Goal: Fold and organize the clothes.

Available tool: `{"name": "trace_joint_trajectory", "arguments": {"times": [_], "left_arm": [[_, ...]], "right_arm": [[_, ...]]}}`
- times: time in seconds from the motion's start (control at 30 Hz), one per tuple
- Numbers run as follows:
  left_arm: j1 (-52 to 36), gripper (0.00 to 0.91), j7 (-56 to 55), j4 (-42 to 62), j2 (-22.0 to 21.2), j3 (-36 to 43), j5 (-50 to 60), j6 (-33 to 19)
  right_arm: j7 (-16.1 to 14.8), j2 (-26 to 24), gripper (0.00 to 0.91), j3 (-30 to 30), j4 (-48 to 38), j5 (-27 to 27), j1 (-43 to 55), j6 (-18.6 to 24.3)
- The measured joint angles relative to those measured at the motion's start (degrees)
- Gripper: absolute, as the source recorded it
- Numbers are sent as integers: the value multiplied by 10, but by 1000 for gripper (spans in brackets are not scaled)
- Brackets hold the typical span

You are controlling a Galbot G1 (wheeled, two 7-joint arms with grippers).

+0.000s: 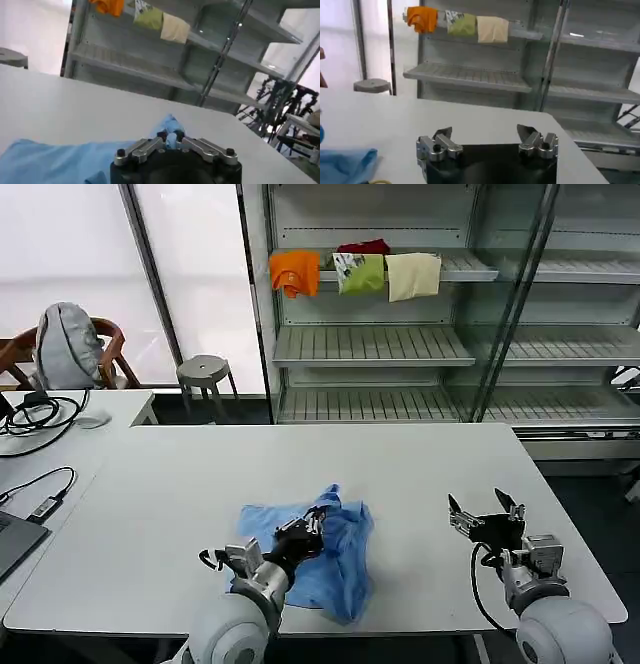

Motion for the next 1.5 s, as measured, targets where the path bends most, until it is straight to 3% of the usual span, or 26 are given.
{"name": "trace_joint_trajectory", "arguments": {"times": [0.57,1.1,1.5], "left_arm": [[5,907,47,-15,-24,-2,-14,-35],[79,907,42,-2,36,-109,53,-43],[118,907,12,38,45,-133,70,-34]], "right_arm": [[-2,-2,907,-1,-2,1,7,0],[-8,5,907,-6,-5,3,25,4],[-8,4,907,-12,1,-3,20,5]]}}
